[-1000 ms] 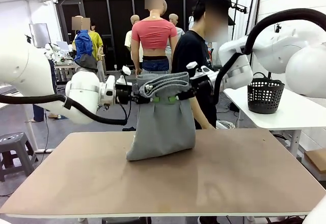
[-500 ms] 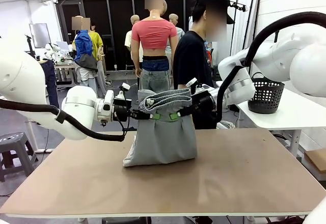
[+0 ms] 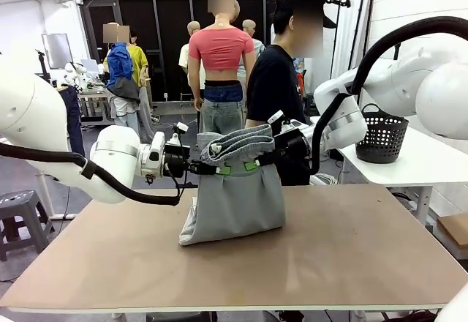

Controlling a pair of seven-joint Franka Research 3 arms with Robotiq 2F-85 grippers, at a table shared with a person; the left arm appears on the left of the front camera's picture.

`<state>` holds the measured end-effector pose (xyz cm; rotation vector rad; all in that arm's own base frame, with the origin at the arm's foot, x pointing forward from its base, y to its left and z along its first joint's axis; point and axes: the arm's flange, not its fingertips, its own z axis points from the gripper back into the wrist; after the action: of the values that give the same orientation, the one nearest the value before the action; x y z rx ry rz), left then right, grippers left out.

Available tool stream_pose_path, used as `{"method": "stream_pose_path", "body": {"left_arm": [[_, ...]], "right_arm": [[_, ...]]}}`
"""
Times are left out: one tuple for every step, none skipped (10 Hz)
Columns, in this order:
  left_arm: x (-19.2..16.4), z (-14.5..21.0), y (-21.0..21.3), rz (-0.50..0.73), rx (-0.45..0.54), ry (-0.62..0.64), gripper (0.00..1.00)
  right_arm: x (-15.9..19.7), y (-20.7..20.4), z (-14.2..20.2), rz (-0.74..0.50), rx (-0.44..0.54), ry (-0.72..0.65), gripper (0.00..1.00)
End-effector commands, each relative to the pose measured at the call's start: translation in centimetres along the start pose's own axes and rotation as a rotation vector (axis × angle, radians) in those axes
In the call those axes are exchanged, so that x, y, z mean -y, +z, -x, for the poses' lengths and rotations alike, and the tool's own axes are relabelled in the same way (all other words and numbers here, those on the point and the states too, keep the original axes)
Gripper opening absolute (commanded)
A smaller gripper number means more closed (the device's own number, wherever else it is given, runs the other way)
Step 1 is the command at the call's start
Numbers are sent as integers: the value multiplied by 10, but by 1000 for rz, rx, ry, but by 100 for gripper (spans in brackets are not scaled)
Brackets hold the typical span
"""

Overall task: Fold the training pants.
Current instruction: Fold the Training pants in half.

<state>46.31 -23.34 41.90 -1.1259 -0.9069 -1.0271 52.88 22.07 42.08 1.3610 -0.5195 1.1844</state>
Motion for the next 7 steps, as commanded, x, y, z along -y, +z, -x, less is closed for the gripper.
{"method": "stream_pose_path", "body": {"left_arm": [[16,6,12,30,-32,106,0],[17,15,20,32,-45,141,0],[12,22,26,47,-39,148,0],[4,28,33,52,-30,150,0],[-8,34,41,52,-20,137,0],[-18,38,45,29,2,107,0],[-30,44,44,-8,11,95,0]], "right_arm": [[-11,-1,28,-30,10,-129,0],[-10,-6,44,-52,18,-174,0],[-12,-10,53,-51,14,-190,0],[-18,-19,59,-3,3,-153,0],[-22,-30,65,51,1,-111,0],[-25,-37,68,92,6,-69,0],[-27,-39,70,131,9,-58,0]]}}
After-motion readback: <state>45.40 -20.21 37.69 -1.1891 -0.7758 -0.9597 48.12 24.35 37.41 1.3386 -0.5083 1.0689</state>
